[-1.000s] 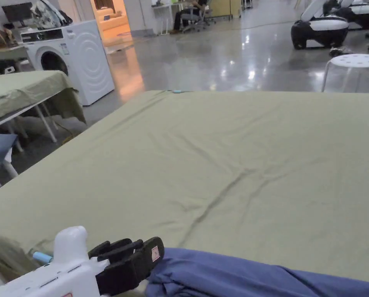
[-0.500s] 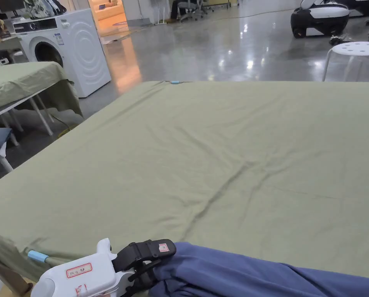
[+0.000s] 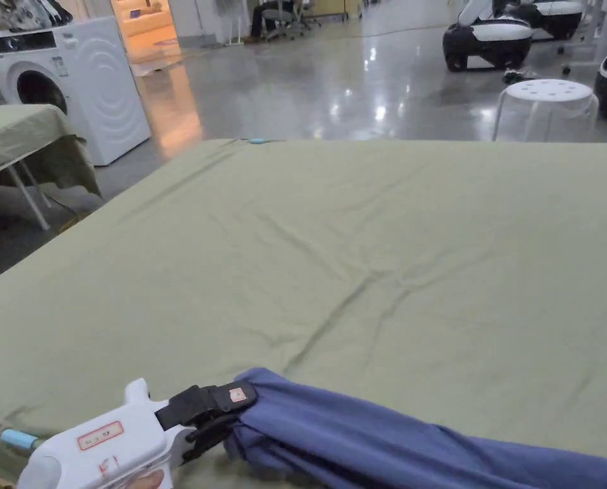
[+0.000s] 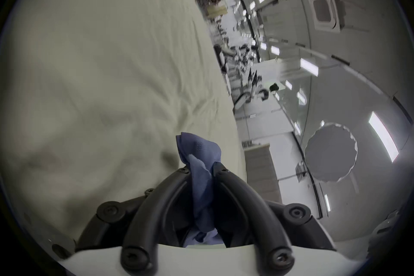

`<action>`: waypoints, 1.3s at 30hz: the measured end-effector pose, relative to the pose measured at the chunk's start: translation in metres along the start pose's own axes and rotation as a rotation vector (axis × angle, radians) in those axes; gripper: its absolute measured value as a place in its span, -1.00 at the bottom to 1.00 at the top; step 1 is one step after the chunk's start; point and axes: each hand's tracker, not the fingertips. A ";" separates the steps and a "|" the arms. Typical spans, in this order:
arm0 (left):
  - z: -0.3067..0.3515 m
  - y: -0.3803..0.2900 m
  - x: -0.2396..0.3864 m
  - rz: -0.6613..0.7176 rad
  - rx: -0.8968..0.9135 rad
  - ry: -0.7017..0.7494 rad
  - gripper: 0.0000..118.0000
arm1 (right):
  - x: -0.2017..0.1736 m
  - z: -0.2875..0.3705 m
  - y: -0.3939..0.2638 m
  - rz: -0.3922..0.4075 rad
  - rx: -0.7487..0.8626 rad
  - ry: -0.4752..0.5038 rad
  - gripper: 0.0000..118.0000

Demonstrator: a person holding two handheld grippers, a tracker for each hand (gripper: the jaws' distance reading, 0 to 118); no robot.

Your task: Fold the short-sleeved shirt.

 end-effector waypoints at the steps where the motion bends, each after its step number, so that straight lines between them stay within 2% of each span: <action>1: 0.004 0.005 0.004 -0.015 -0.018 0.002 -0.81 | 0.001 0.001 0.001 -0.004 0.001 0.002 -1.00; 7: 0.037 0.039 0.060 -0.192 0.062 0.051 -0.81 | 0.007 0.002 -0.002 -0.019 0.010 -0.005 -1.00; 10: 0.034 0.026 0.103 -0.408 0.054 0.168 -0.81 | 0.011 0.005 -0.005 -0.021 0.010 -0.006 -1.00; 11: 0.026 0.013 0.117 -0.468 0.027 0.188 -0.81 | 0.012 0.005 -0.005 -0.024 0.013 -0.008 -1.00; 12: 0.015 -0.004 0.128 -0.503 -0.015 0.138 -0.81 | 0.013 0.006 -0.006 -0.032 0.016 -0.012 -1.00; 17: -0.070 -0.117 0.145 -0.574 -0.261 0.028 -0.81 | 0.022 0.009 -0.008 -0.080 0.018 -0.003 -1.00; 20: -0.127 -0.173 0.131 -0.612 -0.394 0.083 -0.80 | 0.026 0.017 -0.009 -0.060 0.020 -0.033 -1.00; 22: -0.145 -0.210 0.131 -0.768 -0.390 0.137 -0.80 | 0.030 0.021 -0.010 -0.060 0.018 -0.053 -1.00; 24: -0.155 -0.222 0.135 -0.799 -0.454 0.083 -0.78 | 0.037 0.024 -0.013 -0.074 0.016 -0.067 -1.00; 25: -0.155 -0.226 0.138 -0.802 -0.438 0.068 -0.68 | 0.042 0.024 -0.015 -0.086 0.010 -0.070 -1.00; 26: -0.155 -0.226 0.142 -0.816 -0.444 0.032 -0.48 | 0.046 0.022 -0.017 -0.100 0.006 -0.076 -1.00; 27: -0.151 -0.218 0.147 -0.838 -0.432 0.024 -0.13 | 0.050 0.020 -0.019 -0.116 0.001 -0.077 -1.00; 28: -0.147 -0.213 0.151 -0.846 -0.406 -0.006 0.03 | 0.053 0.018 -0.020 -0.130 -0.006 -0.073 -1.00; 30: -0.133 -0.194 0.158 -0.828 -0.349 -0.051 -0.03 | 0.057 0.015 -0.023 -0.153 -0.010 -0.071 -1.00; 31: -0.126 -0.184 0.163 -0.812 -0.338 -0.051 -0.12 | 0.058 0.015 -0.024 -0.158 -0.010 -0.069 -1.00; 32: -0.123 -0.175 0.161 -0.776 -0.334 -0.051 -0.33 | 0.059 0.015 -0.025 -0.168 -0.009 -0.062 -1.00; 33: -0.123 -0.170 0.156 -0.742 -0.317 -0.021 -0.77 | 0.059 0.014 -0.025 -0.180 -0.008 -0.055 -1.00; 34: -0.128 -0.170 0.151 -0.724 -0.295 0.018 -0.86 | 0.059 0.014 -0.026 -0.194 -0.006 -0.048 -1.00; 36: -0.147 -0.178 0.132 -0.703 -0.357 0.057 -0.87 | 0.060 0.013 -0.027 -0.225 -0.007 -0.032 -1.00; 39: -0.174 -0.209 0.112 -0.606 -0.550 0.017 -0.86 | 0.059 0.013 -0.029 -0.231 -0.016 -0.032 -1.00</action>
